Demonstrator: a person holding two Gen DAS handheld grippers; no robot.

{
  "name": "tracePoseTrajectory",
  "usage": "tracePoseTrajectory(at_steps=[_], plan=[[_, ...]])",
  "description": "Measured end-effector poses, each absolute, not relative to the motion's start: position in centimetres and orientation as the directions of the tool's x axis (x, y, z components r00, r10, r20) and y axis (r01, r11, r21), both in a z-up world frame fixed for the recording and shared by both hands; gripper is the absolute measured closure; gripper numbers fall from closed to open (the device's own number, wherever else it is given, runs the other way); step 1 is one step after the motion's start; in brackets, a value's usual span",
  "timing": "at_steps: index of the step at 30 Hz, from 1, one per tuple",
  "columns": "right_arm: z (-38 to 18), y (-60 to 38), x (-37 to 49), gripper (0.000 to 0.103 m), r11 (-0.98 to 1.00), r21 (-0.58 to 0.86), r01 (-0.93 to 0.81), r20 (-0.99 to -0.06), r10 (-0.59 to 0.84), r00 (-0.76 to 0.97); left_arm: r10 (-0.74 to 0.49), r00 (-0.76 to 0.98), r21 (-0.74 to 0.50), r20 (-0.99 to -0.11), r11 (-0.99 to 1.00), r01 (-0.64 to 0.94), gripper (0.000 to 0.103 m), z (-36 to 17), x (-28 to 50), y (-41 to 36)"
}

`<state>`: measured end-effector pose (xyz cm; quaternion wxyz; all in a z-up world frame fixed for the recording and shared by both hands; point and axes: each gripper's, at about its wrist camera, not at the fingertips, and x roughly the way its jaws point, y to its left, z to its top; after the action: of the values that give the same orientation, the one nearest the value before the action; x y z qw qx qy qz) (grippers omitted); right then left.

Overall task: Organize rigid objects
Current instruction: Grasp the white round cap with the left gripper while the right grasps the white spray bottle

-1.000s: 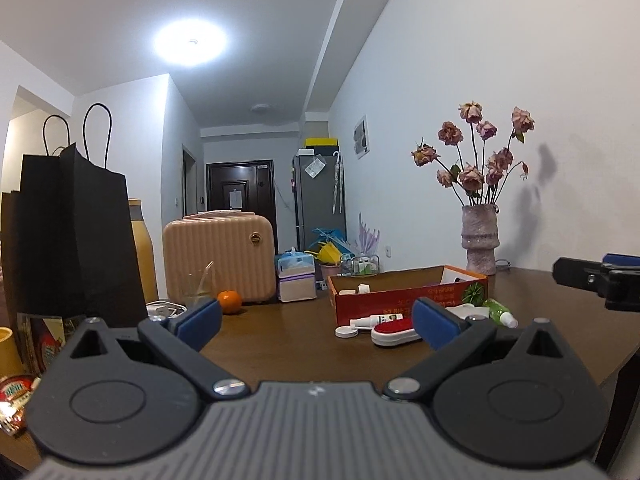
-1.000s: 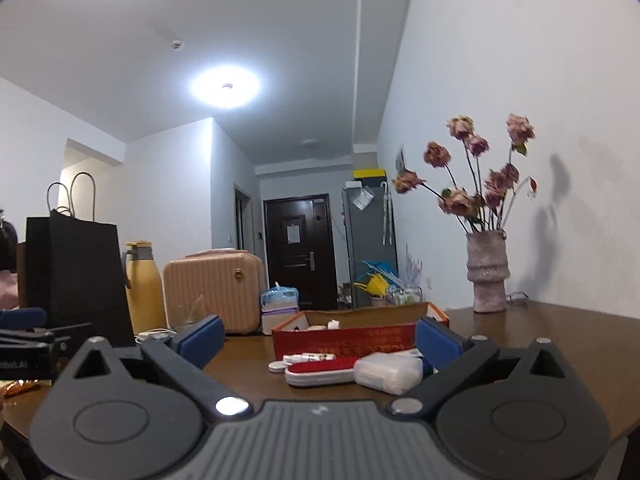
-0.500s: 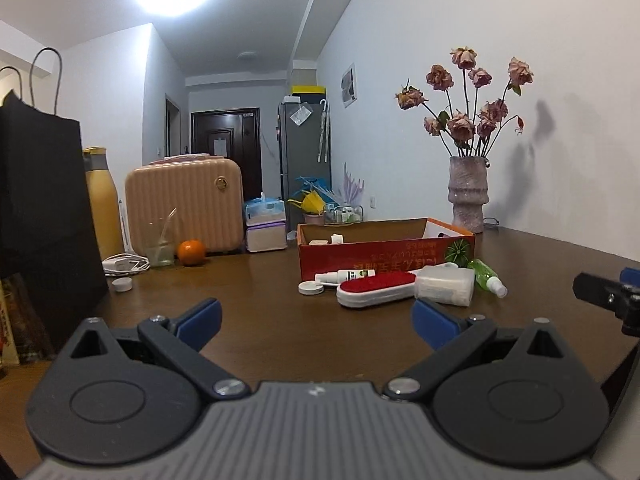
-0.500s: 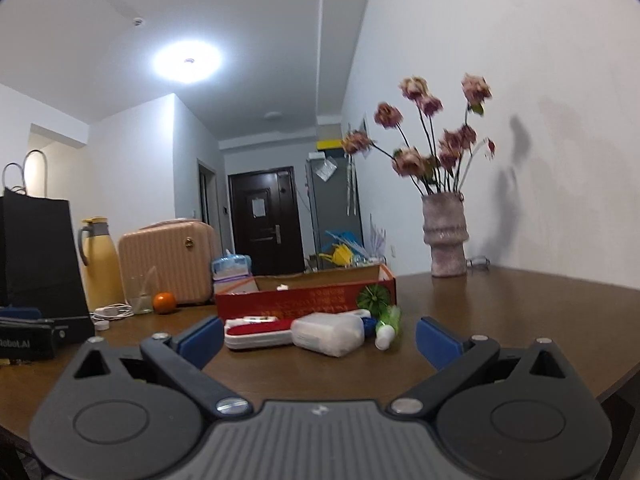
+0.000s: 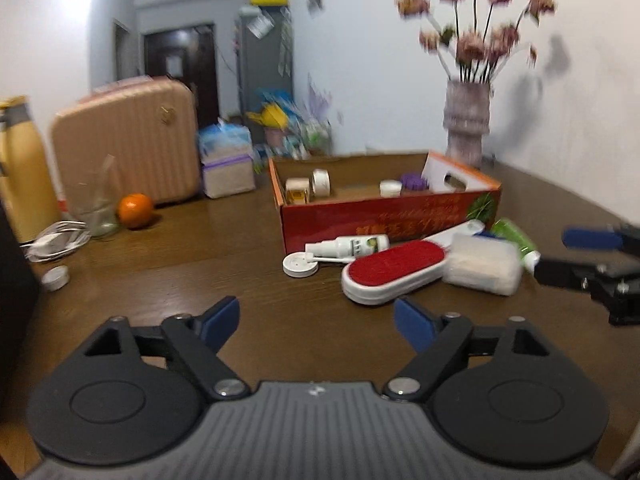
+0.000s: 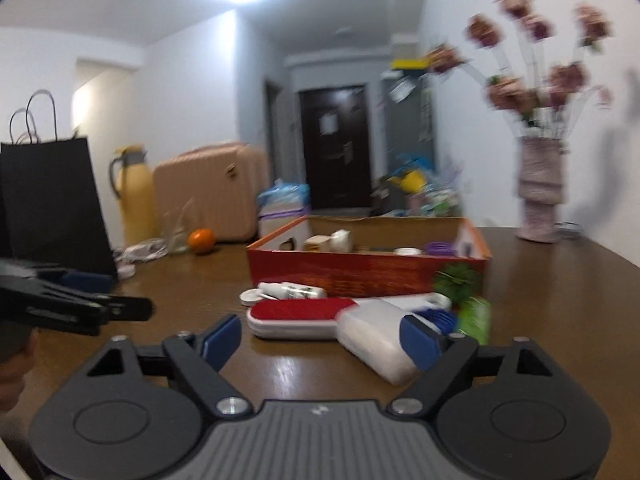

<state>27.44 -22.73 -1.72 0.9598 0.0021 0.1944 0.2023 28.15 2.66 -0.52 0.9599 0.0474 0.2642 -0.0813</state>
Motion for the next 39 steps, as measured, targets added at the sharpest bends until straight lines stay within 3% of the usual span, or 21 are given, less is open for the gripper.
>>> tracePoseTrajectory(at_steps=[6, 11, 13, 15, 17, 20, 22, 24, 29, 32, 39], plan=[[-1.2, -19.4, 37.4, 0.032, 0.887, 0.042, -0.459, -0.480, 0.421, 0.769, -0.209, 0.732, -0.048, -0.648, 0.971, 0.235, 0.030, -3.1, 39.1, 5.3], [-2.0, -16.0, 44.3, 0.045, 0.835, 0.018, -0.550, -0.597, 0.450, 0.664, -0.238, 0.678, -0.068, -0.695, 0.961, 0.267, 0.037, -4.9, 44.2, 5.5], [-2.4, -14.8, 46.3, 0.049, 0.818, 0.004, -0.575, -0.642, 0.444, 0.626, -0.233, 0.657, -0.069, -0.717, 0.962, 0.265, 0.047, -5.5, 45.7, 5.5], [-3.0, -13.8, 47.9, 0.053, 0.799, -0.002, -0.601, -0.687, 0.436, 0.582, -0.254, 0.644, -0.072, -0.721, 0.953, 0.294, 0.047, -5.7, 46.7, 5.3], [-3.6, -13.1, 49.4, 0.065, 0.779, 0.024, -0.626, -0.732, 0.441, 0.520, -0.267, 0.639, -0.054, -0.721, 0.941, 0.333, 0.047, -5.7, 47.2, 4.9], [-4.3, -12.3, 50.7, 0.065, 0.762, 0.039, -0.646, -0.765, 0.438, 0.471, -0.286, 0.643, -0.049, -0.711, 0.932, 0.360, 0.050, -5.9, 47.7, 4.8], [-4.7, -11.8, 51.4, 0.063, 0.753, 0.059, -0.656, -0.789, 0.437, 0.432, -0.289, 0.649, -0.047, -0.704, 0.930, 0.364, 0.062, -5.9, 47.6, 4.9], [-5.3, -11.2, 52.0, 0.063, 0.738, 0.074, -0.671, -0.819, 0.429, 0.381, -0.291, 0.653, -0.042, -0.699, 0.928, 0.369, 0.063, -6.0, 47.1, 5.0], [-4.9, -10.1, 51.1, 0.076, 0.733, 0.082, -0.675, -0.797, 0.455, 0.398, -0.251, 0.686, 0.002, -0.683, 0.939, 0.345, 0.064, -5.6, 44.9, 4.9], [-3.8, -9.6, 49.0, 0.077, 0.740, 0.001, -0.673, -0.762, 0.436, 0.479, -0.217, 0.764, 0.036, -0.607, 0.953, 0.299, 0.063, -3.4, 41.7, 5.6], [1.6, -11.9, 40.2, 0.077, 0.756, -0.040, -0.654, -0.619, 0.495, 0.609, -0.107, 0.909, 0.046, -0.403, 0.989, 0.137, 0.063, 2.4, 31.4, 6.4]])
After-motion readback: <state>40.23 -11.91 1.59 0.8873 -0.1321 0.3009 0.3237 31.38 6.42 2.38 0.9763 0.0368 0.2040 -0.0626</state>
